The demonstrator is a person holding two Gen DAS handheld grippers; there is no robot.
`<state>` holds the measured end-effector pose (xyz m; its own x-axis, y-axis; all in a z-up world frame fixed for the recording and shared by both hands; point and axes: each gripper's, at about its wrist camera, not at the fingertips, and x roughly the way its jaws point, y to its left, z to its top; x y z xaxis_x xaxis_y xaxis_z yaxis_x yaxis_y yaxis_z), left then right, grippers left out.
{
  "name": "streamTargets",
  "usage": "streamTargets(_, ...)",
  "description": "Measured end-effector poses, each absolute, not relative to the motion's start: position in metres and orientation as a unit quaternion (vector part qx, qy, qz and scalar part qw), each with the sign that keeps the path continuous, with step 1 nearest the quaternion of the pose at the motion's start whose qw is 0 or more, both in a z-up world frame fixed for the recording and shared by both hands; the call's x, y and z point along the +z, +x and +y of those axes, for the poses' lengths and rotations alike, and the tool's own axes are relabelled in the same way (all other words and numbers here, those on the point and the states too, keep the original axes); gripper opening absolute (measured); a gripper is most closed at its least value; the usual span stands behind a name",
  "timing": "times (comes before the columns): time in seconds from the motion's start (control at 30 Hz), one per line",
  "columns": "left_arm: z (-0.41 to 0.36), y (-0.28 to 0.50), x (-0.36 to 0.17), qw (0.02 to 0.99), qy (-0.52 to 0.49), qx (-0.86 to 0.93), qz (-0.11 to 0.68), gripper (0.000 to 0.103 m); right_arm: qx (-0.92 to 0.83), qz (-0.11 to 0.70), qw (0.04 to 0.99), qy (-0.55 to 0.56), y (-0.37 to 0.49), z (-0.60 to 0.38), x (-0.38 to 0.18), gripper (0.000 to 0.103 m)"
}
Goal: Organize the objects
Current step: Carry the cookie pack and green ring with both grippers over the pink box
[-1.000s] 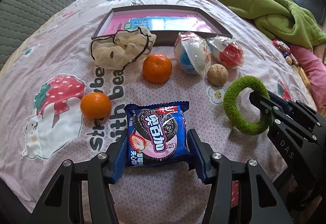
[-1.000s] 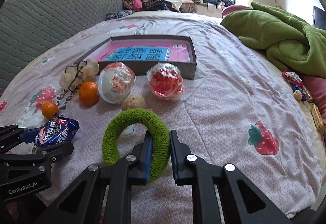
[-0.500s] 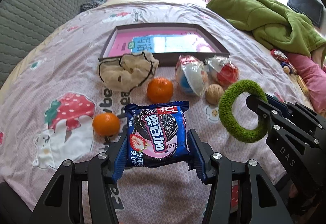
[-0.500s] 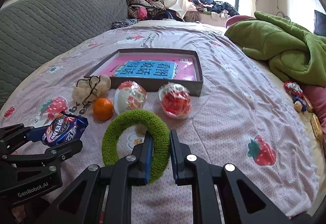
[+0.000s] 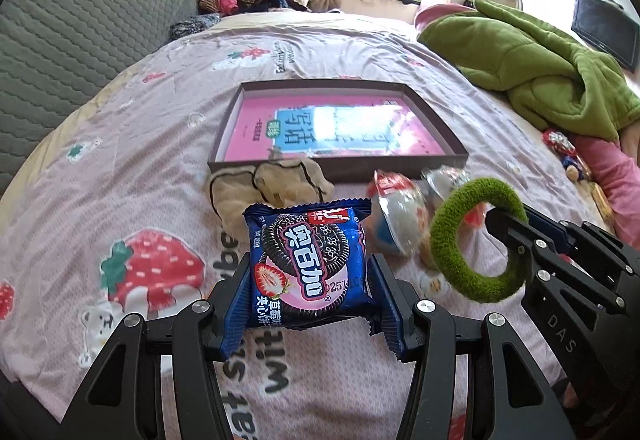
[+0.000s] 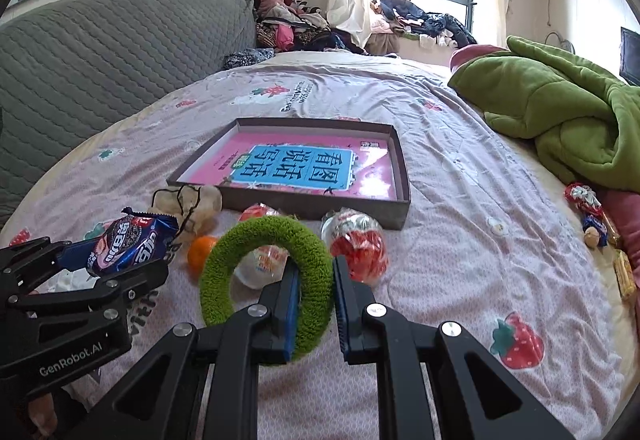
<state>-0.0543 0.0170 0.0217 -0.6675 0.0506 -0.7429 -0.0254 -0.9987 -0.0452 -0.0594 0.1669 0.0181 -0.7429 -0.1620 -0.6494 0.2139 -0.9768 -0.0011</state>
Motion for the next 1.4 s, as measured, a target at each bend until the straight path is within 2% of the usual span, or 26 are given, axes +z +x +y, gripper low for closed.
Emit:
streamTargets(0.67, 0.008, -0.115, 0.044, 0.028, -0.374, 0.927, 0.011, 0.057, -0.941, 0.028, 0.087, 0.327, -0.114, 0.168, 0.034, 0.016)
streamTargets(1.4, 0.004, -0.162, 0.054, 0.029, -0.372, 0.928, -0.001, 0.057, -0.95, 0.034, 0.076, 0.301, -0.153, 0.173, 0.053, 0.016)
